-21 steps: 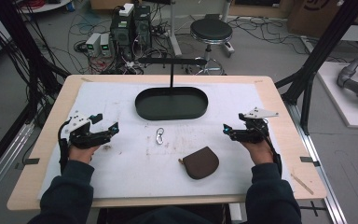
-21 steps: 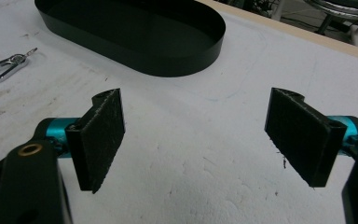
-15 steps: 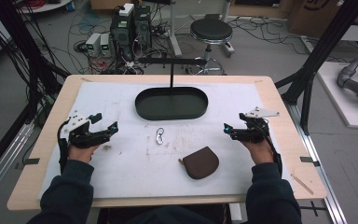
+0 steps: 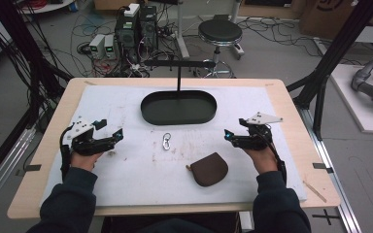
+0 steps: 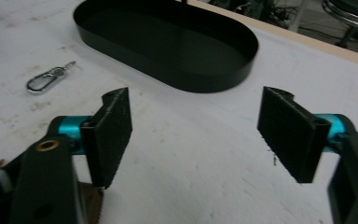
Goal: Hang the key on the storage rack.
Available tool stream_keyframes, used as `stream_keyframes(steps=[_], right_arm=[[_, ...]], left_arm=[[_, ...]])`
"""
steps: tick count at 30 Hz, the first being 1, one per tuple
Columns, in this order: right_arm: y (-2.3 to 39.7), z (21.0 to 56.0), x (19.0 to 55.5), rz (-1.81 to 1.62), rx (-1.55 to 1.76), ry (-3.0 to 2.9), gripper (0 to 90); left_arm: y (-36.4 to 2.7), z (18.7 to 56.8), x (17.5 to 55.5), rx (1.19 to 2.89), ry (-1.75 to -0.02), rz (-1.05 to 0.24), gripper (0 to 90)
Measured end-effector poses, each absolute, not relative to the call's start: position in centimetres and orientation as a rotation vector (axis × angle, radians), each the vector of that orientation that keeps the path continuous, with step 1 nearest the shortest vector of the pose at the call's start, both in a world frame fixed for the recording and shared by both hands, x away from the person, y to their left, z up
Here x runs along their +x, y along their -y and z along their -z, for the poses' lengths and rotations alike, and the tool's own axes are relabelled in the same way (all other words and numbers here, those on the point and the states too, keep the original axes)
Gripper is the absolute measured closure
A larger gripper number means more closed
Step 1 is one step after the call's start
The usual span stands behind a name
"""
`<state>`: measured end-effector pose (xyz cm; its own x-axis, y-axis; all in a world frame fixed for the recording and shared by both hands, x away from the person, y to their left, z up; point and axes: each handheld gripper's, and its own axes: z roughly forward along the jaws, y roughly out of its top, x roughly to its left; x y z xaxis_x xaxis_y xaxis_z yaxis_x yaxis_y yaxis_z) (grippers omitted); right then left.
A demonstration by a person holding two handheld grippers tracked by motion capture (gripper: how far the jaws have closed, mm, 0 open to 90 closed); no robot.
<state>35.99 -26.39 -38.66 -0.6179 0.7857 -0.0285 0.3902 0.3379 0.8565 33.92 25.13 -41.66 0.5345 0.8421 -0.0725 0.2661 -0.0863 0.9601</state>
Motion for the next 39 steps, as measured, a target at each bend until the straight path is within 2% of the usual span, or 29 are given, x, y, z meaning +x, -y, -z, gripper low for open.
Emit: stream_keyframes(steps=[3,5,12,16,25,33,39], right_arm=[[25.3,38.5,36.3,-1.231,1.021,-2.181,27.6],[24.2,38.1,36.6,-1.249,1.013,-2.221,34.5],[21.3,37.5,38.3,-1.260,0.951,-2.299,40.4],[18.1,37.5,39.9,-1.256,0.901,-2.392,44.3],[12.7,38.8,42.0,-1.190,0.857,-2.569,40.7],[8.7,41.1,43.1,-1.112,0.819,-2.711,45.7],[7.3,42.3,43.6,-1.048,0.837,-2.781,44.8]], left_arm=[[-25.2,41.8,34.1,1.643,-0.967,-0.635,22.0],[-25.3,41.9,34.1,1.649,-0.978,-0.639,22.2],[-25.4,42.0,34.3,1.650,-0.977,-0.638,22.8],[-25.4,42.0,34.3,1.649,-0.976,-0.635,22.9],[-25.4,42.0,34.2,1.662,-0.973,-0.636,23.2],[-25.7,42.0,34.2,1.654,-0.982,-0.638,23.4],[-25.7,42.0,34.2,1.655,-0.983,-0.636,23.6]])
